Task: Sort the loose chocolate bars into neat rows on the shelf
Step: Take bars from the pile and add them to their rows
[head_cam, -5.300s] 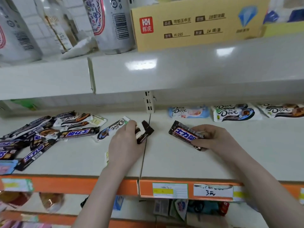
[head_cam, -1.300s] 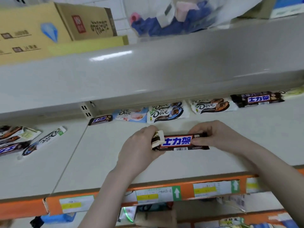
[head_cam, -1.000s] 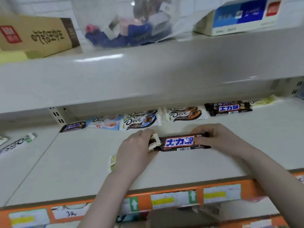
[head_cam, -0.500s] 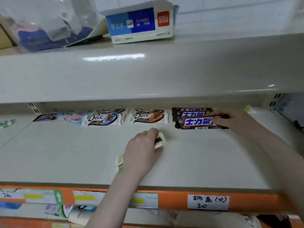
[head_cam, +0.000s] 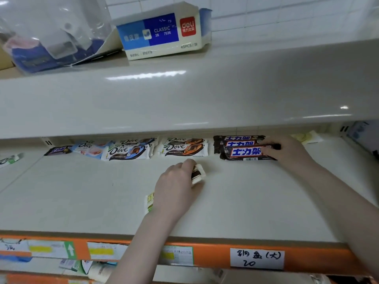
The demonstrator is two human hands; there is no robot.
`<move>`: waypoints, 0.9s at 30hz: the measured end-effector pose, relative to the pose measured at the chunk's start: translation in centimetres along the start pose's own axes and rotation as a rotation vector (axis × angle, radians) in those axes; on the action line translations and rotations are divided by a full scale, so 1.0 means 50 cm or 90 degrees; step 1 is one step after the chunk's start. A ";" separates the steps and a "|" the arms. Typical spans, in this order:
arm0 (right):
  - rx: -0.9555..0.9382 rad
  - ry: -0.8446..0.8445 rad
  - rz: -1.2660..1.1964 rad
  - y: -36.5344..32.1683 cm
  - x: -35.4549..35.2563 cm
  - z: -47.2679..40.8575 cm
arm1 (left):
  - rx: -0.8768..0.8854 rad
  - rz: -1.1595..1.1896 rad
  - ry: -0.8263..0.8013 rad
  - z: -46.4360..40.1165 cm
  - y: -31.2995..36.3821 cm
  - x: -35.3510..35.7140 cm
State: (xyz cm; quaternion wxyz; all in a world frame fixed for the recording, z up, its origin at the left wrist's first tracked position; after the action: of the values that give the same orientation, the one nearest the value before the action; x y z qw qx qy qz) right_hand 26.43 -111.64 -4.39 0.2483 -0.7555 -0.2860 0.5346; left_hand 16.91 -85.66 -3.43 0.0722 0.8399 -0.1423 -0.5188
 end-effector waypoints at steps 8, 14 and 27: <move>-0.038 0.099 0.108 0.002 0.029 0.003 | 0.016 0.059 -0.031 0.006 0.002 0.010; -0.067 0.132 0.184 -0.031 0.025 0.020 | 0.040 0.060 -0.051 0.007 0.003 0.009; 0.018 -0.222 -0.236 -0.230 0.102 0.202 | 0.134 0.005 0.003 0.042 -0.027 -0.017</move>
State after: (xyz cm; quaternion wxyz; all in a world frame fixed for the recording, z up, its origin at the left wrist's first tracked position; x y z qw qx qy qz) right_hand 16.26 -99.18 -3.02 0.2993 -0.5828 -0.4508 0.6062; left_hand 14.91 -84.08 -4.01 -0.0146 0.8433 -0.1991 -0.4990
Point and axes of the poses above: each hand's wrist, its own z-axis away from the middle knuckle, its own x-axis out of the palm, y = z × x, the point moved 3 cm from there along -z, towards the middle knuckle, and after that the axes turned 7 degrees about y, right-handed, at the moved point
